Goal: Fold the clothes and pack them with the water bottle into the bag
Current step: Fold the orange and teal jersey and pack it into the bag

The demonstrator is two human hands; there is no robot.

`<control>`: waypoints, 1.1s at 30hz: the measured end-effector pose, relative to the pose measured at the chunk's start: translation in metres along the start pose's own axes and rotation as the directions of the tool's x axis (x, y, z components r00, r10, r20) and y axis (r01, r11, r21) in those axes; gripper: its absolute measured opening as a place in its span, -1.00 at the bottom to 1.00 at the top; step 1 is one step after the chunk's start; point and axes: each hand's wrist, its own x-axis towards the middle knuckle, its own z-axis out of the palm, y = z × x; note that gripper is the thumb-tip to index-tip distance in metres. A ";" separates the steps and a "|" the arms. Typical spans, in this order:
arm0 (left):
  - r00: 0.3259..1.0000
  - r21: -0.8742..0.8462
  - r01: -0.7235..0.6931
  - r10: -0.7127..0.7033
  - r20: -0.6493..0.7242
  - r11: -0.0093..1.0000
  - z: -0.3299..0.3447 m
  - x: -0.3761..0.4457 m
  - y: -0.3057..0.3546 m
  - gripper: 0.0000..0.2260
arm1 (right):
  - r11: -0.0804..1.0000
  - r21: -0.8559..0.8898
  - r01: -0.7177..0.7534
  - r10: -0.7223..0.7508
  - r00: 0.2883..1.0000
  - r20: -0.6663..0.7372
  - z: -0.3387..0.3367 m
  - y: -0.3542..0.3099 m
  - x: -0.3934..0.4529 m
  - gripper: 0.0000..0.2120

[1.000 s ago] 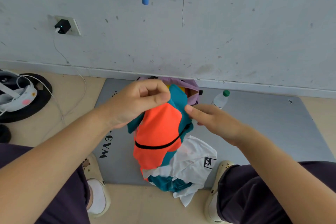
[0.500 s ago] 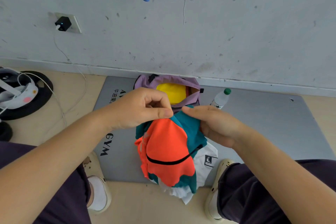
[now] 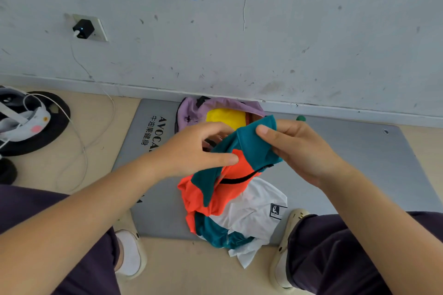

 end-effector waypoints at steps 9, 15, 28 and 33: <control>0.969 0.045 0.144 -0.131 -0.209 0.989 0.008 0.006 -0.017 -0.88 | 0.992 -0.087 0.087 -0.097 0.988 -0.122 -0.013 -0.009 0.000 -0.71; 0.910 -0.038 -0.068 0.047 -0.411 0.997 0.014 0.005 -0.008 -0.92 | 0.993 -0.096 0.067 -0.080 0.988 -0.135 -0.013 -0.004 0.001 -0.70; 0.944 -0.246 0.105 -0.174 -0.280 0.964 0.016 0.008 -0.014 -0.85 | 0.986 -0.165 -0.003 -0.047 0.953 -0.300 -0.023 -0.004 0.005 -0.81; 0.945 -0.376 0.131 -0.231 -0.233 0.917 0.003 0.009 -0.012 -0.80 | 0.987 -0.159 0.002 -0.043 0.966 -0.255 -0.026 -0.005 0.005 -0.80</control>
